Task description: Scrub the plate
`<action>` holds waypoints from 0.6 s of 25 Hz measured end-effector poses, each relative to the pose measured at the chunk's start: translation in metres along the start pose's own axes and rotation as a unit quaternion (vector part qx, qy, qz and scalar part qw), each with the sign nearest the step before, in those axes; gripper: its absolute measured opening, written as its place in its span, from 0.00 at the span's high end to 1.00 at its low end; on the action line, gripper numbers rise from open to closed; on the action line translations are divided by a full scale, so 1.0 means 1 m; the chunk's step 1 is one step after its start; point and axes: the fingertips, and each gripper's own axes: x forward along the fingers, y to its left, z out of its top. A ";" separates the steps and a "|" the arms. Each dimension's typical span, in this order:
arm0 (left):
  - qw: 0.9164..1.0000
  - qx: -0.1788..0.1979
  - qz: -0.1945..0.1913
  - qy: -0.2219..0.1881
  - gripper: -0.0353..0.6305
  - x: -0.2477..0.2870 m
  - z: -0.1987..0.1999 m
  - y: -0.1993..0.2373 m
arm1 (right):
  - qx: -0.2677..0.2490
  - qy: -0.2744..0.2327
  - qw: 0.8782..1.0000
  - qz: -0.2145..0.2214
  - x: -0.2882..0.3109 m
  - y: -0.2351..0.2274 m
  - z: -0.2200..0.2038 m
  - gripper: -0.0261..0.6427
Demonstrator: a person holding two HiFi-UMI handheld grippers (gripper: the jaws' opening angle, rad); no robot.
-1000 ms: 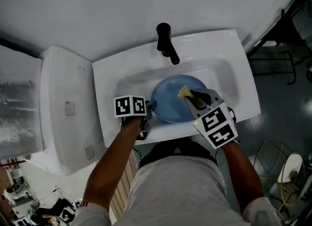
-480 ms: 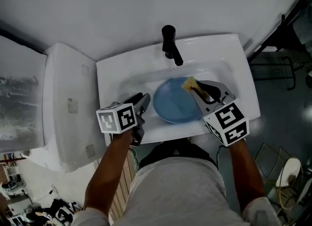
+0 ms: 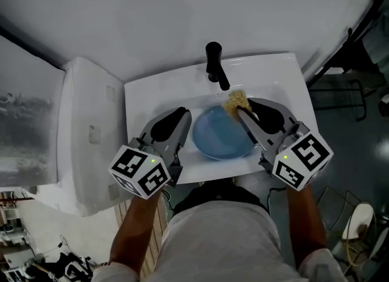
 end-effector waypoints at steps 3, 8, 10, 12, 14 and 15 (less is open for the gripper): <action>0.999 0.028 -0.014 -0.033 0.89 -0.005 0.020 -0.018 | 0.001 -0.036 0.999 0.022 -0.004 0.011 0.015 0.87; 0.992 0.090 -0.046 -0.082 0.91 -0.014 0.047 -0.050 | -0.003 -0.090 0.994 0.056 -0.009 0.032 0.037 0.87; 0.989 0.094 -0.053 -0.097 0.91 -0.018 0.055 -0.058 | -0.006 -0.108 0.992 0.066 -0.011 0.039 0.044 0.87; 0.988 0.094 -0.055 -0.109 0.92 -0.023 0.061 -0.061 | -0.008 -0.122 0.990 0.074 -0.013 0.045 0.049 0.87; 0.987 0.097 -0.055 -0.119 0.92 -0.028 0.066 -0.063 | -0.009 -0.136 0.987 0.082 -0.015 0.051 0.054 0.87; 0.986 0.100 -0.056 -0.125 0.92 -0.030 0.068 -0.064 | -0.009 -0.143 0.986 0.086 -0.016 0.054 0.056 0.87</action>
